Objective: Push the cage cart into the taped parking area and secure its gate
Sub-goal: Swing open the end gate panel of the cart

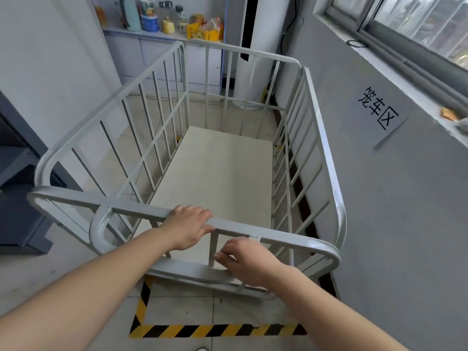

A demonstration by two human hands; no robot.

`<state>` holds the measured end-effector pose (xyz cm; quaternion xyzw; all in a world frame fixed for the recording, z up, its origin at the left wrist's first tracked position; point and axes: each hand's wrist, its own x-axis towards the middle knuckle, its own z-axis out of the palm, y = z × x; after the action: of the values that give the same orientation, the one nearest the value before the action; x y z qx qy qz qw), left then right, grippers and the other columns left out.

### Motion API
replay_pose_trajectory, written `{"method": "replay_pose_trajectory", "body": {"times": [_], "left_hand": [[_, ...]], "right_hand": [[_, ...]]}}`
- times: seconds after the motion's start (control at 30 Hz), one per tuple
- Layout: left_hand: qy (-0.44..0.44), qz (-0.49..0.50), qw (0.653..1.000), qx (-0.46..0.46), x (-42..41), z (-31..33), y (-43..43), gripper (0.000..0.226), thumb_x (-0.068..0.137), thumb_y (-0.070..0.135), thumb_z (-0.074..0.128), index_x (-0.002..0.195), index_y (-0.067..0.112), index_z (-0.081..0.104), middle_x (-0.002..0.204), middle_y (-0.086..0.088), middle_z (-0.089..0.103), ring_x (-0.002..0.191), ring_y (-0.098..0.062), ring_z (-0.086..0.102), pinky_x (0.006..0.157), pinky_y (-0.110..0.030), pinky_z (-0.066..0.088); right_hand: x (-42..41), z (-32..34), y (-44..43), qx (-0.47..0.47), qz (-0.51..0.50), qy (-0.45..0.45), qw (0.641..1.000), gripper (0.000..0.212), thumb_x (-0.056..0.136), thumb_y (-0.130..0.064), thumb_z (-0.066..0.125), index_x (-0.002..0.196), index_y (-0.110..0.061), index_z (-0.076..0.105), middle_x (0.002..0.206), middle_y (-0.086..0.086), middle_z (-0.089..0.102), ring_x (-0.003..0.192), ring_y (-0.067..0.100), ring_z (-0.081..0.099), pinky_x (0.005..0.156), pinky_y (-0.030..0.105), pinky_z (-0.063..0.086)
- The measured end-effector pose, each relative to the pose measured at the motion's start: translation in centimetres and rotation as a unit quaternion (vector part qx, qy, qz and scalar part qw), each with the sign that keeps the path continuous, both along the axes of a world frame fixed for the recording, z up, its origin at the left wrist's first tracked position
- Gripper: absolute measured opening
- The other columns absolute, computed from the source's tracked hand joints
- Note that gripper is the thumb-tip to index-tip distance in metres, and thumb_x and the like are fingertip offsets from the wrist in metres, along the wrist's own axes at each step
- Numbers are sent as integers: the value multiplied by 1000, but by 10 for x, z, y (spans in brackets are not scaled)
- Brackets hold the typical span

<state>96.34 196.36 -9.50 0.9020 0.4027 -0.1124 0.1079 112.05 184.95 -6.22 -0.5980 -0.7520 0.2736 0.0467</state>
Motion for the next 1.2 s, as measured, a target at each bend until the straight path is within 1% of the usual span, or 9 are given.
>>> {"method": "replay_pose_trajectory", "body": {"times": [0.17, 0.33, 0.47, 0.57, 0.7, 0.83, 1.0, 1.1, 1.2], "left_hand": [[-12, 2, 1000, 13, -4, -6, -2, 37, 98, 51, 31, 117, 23, 46, 117, 3, 54, 114, -20, 47, 94, -37, 31], [-34, 4, 999, 17, -9, -7, -4, 35, 98, 50, 32, 115, 24, 47, 113, 6, 53, 110, -18, 47, 91, -33, 29], [-31, 5, 999, 11, -13, -7, -7, 57, 88, 62, 14, 117, 25, 48, 112, 8, 52, 111, -16, 47, 92, -33, 28], [-31, 13, 999, -9, -13, -3, -9, 79, 72, 68, -1, 118, 27, 49, 115, 11, 53, 114, -12, 46, 94, -31, 26], [0, 79, 994, -81, 2, 7, -7, 79, 68, 73, -1, 107, 30, 53, 108, 12, 56, 109, -12, 50, 96, -35, 29], [-13, 65, 991, -116, 78, 15, -32, 43, 98, 46, 24, 105, 21, 59, 102, 1, 56, 106, -19, 53, 94, -35, 35], [-29, 64, 995, -67, 175, 11, -82, 43, 102, 38, 25, 98, 20, 63, 109, -9, 66, 99, -27, 59, 85, -36, 40], [-39, 133, 990, -5, 178, 4, -94, 52, 101, 45, 20, 66, 19, 49, 82, -9, 64, 72, -23, 54, 77, -35, 43], [-55, 153, 984, 74, 177, -3, -100, 56, 94, 43, 12, 66, 15, 52, 79, -6, 67, 70, -23, 55, 85, -35, 43]], "right_hand": [[58, -7, 14, 224, -106, 6, 969, 43, 91, -42, 38, 87, -13, 70, 83, 3, 68, 77, 24, 60, 71, 37, 50], [130, -22, 6, 65, -126, -109, 984, 57, 91, -55, 28, 117, -16, 60, 109, 2, 64, 108, 25, 54, 88, 35, 43], [156, -22, -12, -68, -160, -77, 982, 52, 93, -59, 22, 66, -24, 51, 70, -2, 56, 75, 22, 56, 67, 35, 41], [157, -23, -19, -99, -187, -64, 975, 51, 95, -57, 22, 57, -29, 43, 63, -3, 53, 68, 22, 53, 65, 35, 41], [155, -26, -20, -83, -165, -71, 980, 61, 95, -58, 19, 65, -17, 53, 70, 3, 58, 70, 25, 54, 63, 35, 39], [156, -31, -20, -74, -127, -52, 988, 64, 97, -54, 19, 73, -10, 58, 74, 11, 61, 75, 32, 59, 67, 39, 44], [170, -35, -21, -74, -46, -6, 996, 55, 99, -49, 19, 90, -11, 58, 92, 20, 65, 87, 37, 58, 69, 39, 41], [205, -31, -21, 21, 1, -56, 998, 40, 99, -36, 31, 87, -9, 58, 94, 14, 61, 92, 35, 54, 73, 41, 43], [242, -27, -15, 130, 83, -91, 984, 28, 96, -22, 42, 98, -8, 66, 102, 10, 62, 105, 31, 51, 89, 38, 41]]}}
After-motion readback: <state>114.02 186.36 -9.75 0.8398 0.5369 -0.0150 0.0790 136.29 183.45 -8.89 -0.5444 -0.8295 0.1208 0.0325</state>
